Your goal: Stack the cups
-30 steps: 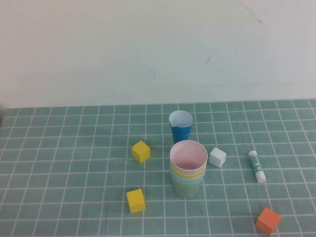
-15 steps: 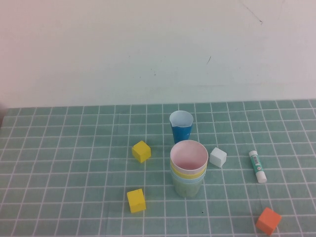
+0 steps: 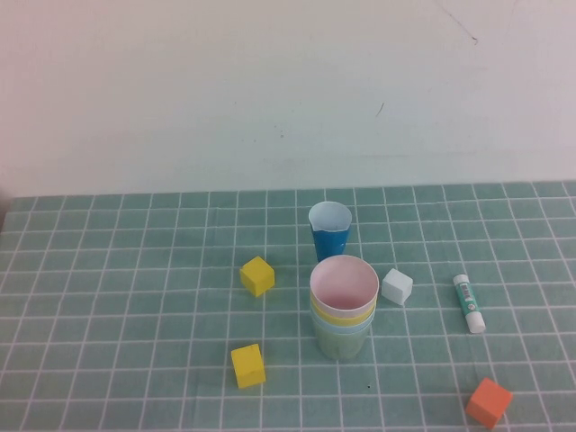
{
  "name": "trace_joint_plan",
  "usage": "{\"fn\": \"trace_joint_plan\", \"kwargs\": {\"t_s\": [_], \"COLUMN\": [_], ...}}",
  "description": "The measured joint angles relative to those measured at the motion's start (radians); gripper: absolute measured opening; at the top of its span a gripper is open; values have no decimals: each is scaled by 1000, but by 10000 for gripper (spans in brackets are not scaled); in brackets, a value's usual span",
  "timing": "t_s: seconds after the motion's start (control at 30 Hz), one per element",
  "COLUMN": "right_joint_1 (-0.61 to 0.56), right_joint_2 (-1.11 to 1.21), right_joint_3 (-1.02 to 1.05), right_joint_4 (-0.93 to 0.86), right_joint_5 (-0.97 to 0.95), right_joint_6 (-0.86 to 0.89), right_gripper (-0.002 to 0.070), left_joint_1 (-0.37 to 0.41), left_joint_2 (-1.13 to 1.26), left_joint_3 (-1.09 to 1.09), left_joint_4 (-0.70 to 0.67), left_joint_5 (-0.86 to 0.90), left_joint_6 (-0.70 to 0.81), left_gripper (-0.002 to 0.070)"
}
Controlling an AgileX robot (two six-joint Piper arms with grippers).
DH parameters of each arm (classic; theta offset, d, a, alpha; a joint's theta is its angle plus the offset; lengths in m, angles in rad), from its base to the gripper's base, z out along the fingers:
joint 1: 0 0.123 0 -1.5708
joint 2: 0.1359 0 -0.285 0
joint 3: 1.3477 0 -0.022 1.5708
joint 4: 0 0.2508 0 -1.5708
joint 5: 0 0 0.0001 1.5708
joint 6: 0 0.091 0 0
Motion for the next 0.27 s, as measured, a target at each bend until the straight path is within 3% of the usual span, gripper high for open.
{"fn": "trace_joint_plan", "kwargs": {"t_s": [0.27], "right_joint_1": [-28], "right_joint_2": [0], "right_joint_3": [0], "right_joint_4": [15], "right_joint_5": [0], "right_joint_6": [-2], "right_gripper": [-1], "left_joint_1": [0], "left_joint_2": [0], "left_joint_3": [0], "left_joint_4": [0], "left_joint_5": [0], "left_joint_6": [2], "left_gripper": [-2]}}
